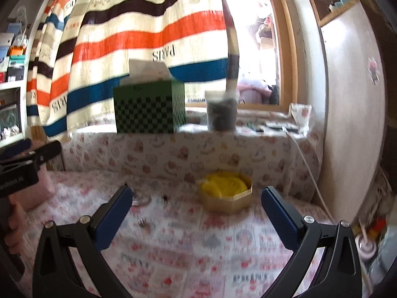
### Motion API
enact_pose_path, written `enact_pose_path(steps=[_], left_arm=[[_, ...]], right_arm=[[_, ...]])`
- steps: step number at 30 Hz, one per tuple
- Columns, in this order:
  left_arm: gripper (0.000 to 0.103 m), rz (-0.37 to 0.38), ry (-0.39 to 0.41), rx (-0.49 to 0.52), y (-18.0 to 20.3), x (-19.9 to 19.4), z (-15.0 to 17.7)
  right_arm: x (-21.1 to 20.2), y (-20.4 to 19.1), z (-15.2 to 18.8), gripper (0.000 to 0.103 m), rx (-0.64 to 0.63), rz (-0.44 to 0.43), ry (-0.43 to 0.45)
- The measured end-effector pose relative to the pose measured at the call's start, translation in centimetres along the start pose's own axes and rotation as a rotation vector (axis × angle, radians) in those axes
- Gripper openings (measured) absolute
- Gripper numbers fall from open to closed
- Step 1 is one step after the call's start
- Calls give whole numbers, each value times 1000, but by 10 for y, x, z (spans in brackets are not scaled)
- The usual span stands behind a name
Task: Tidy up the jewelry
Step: 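Move both tools down toward the jewelry on the cloth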
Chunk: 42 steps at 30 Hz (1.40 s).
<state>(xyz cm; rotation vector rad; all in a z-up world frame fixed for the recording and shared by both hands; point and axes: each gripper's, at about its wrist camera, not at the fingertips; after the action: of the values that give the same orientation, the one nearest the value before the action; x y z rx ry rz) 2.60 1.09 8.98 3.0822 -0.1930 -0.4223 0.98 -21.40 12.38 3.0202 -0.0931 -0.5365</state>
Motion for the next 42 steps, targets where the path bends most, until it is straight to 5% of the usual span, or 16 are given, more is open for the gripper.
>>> enact_pose_path(steps=[6,13,19,26,42], left_arm=[[101,-1,-203,-85,-9,79,-31],[67,81,-478,-233,-23,174,-5],[63,136,-558,-170,-8,204,29],[64,160,-611,-56,18,219,51],[69,154,-720,28,44,248,83]], right_arm=[[41,-4,-51,103,16,45,-53],[103,-8,-65,103,19,103,-92],[151,-7,-26,103,-5,94,-256],[172,5,-7,103,46,115,-346],[178,-13,5,103,-23,116,-356]])
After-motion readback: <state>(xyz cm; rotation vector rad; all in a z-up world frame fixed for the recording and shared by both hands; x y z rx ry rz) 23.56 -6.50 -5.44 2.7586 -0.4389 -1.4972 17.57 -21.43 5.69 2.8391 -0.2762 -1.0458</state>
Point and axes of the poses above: each gripper's, at about its wrist camera, not at the fingertips, and x roughly the way its jaws point, y to its right, z to its underside, and after that the axes turned 7 degrees about z, right-handed
